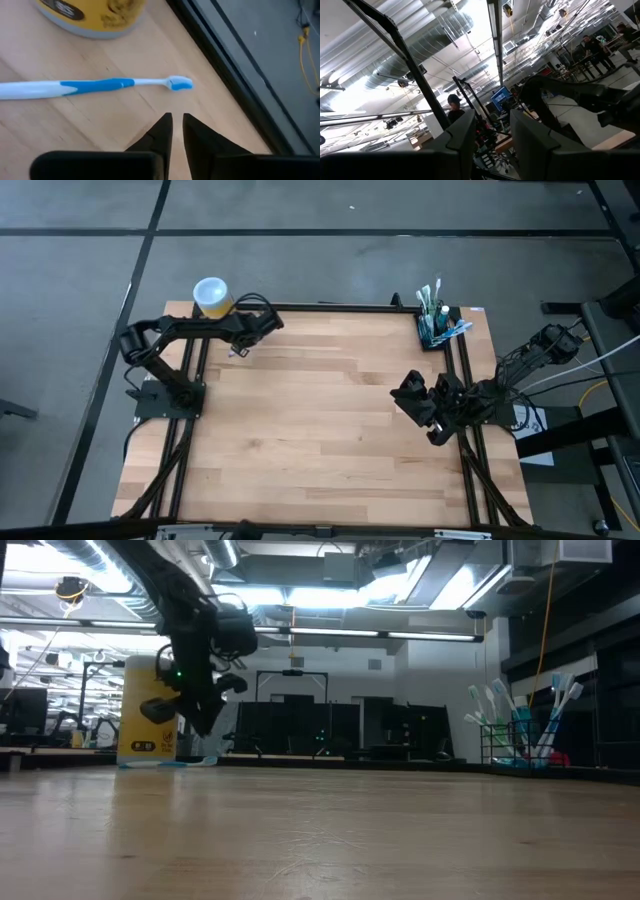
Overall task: Pick & Place toothbrushing station
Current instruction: Put the blue toothbrush into the mesh organizer
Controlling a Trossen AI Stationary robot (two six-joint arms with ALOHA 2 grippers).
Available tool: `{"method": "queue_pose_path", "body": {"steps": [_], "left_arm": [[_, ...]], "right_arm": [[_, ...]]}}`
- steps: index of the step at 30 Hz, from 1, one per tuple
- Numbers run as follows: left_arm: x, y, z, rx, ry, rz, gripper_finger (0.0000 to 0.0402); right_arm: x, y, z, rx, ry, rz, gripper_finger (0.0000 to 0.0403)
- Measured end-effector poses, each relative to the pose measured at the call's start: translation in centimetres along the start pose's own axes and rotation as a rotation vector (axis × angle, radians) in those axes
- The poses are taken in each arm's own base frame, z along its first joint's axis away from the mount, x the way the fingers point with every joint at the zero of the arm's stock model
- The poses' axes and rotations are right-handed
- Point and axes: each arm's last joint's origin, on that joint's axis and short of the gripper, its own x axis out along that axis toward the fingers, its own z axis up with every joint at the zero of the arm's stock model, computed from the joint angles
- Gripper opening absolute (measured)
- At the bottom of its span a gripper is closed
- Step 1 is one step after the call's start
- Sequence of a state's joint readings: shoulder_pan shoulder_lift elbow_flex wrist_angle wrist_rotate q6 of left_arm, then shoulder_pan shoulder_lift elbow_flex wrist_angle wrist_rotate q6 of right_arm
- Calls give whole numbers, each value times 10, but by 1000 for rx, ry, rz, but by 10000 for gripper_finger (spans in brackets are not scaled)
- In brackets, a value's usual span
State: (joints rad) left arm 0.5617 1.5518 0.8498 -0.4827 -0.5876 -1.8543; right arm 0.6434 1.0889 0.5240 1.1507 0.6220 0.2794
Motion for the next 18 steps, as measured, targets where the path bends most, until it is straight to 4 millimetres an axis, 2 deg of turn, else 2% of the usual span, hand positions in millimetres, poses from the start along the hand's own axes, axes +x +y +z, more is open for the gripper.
{"method": "queue_pose_path", "body": {"steps": [8,18], "left_arm": [[15,-2,-4,-31,-4,7,26],[35,-8,7,-107,-48,3,18]], "right_arm": [[-3,4,-2,7,19,23,126],[-10,14,-5,30,47,44,126]]}}
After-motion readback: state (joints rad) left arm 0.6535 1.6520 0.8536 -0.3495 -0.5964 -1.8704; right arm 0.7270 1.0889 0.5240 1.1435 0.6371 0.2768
